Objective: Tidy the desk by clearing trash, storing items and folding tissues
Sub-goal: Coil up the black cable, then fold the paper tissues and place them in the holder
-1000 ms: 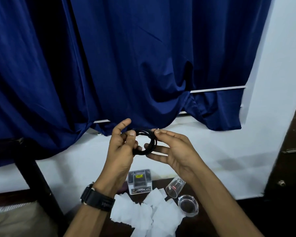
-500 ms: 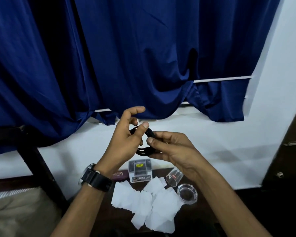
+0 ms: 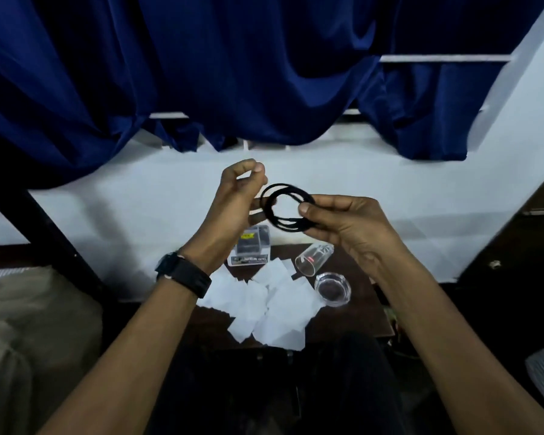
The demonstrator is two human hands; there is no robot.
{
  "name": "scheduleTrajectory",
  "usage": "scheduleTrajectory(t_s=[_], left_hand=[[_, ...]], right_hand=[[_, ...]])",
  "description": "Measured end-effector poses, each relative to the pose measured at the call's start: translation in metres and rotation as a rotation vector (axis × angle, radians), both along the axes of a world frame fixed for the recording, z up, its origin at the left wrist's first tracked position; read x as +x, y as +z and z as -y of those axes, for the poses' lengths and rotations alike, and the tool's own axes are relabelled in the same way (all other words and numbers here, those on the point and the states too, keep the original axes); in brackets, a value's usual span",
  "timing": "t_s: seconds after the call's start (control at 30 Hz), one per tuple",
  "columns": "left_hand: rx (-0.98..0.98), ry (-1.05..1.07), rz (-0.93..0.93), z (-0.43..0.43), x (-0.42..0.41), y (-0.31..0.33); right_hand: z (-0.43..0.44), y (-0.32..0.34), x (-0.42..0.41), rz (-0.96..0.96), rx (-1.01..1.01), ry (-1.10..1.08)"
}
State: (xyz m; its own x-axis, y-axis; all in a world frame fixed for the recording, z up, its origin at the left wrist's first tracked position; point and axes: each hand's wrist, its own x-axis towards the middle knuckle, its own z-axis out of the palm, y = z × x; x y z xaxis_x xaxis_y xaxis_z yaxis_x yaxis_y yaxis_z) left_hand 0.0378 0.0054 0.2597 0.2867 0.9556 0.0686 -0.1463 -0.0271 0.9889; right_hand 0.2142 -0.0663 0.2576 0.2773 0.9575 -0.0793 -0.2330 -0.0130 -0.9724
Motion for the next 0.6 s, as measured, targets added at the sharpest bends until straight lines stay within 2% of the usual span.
scheduleTrajectory(t_s=[0.1, 0.17, 0.23, 0.3, 0.4, 0.6], left_hand=[[0.319, 0.055, -0.408, -0.016, -0.002, -0.069], [0.506, -0.098, -0.713, -0.02, 0.001, -0.125], [0.522, -0.302, -1.06, -0.02, 0.011, -0.18], [0.479, -0.469, -1.309, -0.025, 0.022, -0.227], [0.434, -0.578, -1.445, -0.042, 0.038, -0.274], [0.383, -0.584, -1.503, -0.08, 0.042, -0.315]], right_hand=[[-0.015, -0.032, 0.027, -0.034, -0.035, -0.164], [-0.024, -0.058, 0.043, -0.045, -0.077, -0.242], [-0.037, -0.087, 0.057, -0.007, -0.135, -0.273], [-0.055, -0.117, 0.07, 0.063, -0.177, -0.286], [-0.092, -0.15, 0.087, 0.217, -0.2, -0.26], [-0.191, -0.193, 0.104, 0.589, -0.258, -0.11]])
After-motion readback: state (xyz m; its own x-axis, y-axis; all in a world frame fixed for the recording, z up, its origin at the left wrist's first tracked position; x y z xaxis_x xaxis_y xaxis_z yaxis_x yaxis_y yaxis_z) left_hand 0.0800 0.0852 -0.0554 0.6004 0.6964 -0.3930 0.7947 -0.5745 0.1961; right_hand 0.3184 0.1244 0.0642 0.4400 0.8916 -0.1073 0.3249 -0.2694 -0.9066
